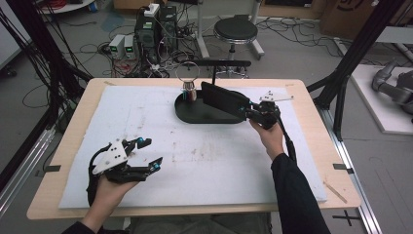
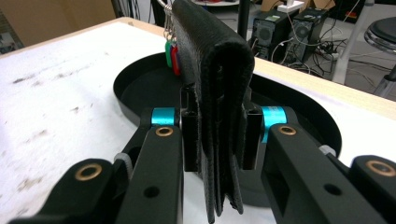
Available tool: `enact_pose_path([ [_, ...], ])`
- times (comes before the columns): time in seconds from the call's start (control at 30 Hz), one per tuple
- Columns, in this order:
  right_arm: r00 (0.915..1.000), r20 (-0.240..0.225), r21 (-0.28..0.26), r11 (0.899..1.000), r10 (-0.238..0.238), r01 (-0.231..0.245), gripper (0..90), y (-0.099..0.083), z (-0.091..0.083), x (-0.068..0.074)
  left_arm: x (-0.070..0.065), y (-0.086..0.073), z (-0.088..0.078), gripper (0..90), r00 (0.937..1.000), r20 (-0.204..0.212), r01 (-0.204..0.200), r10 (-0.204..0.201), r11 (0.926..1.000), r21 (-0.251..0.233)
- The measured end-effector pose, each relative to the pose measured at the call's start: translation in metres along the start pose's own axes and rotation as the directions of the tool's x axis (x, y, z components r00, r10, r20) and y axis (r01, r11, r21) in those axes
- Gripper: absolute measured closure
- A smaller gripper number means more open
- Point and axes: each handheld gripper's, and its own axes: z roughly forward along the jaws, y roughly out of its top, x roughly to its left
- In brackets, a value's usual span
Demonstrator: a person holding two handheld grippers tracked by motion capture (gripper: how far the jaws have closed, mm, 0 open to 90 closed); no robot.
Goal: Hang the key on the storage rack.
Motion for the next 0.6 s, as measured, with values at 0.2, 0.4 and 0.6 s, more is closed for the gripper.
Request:
enact_pose_path([
  [0.2, 1.0000, 0.003, -0.004, 1.000, 0.001, -0.001, 76.8, -0.004, 0.018, -0.006, -0.003, 0.000, 0.002, 29.8, 0.9999, 0.011, -0.012, 0.012, 0.9999, 0.005],
  [0.4, 0.9999, 0.008, 0.005, 1.000, 0.011, -0.011, 76.8, -0.010, 0.029, -0.011, -0.005, 0.000, 0.005, 29.8, 0.9994, 0.025, -0.023, 0.023, 0.9997, 0.009],
  [0.6, 1.0000, -0.007, 0.023, 1.000, 0.006, -0.006, 76.8, -0.004, 0.042, -0.010, -0.007, 0.000, 0.006, 29.8, 0.9992, 0.031, -0.025, 0.025, 0.9997, 0.008],
])
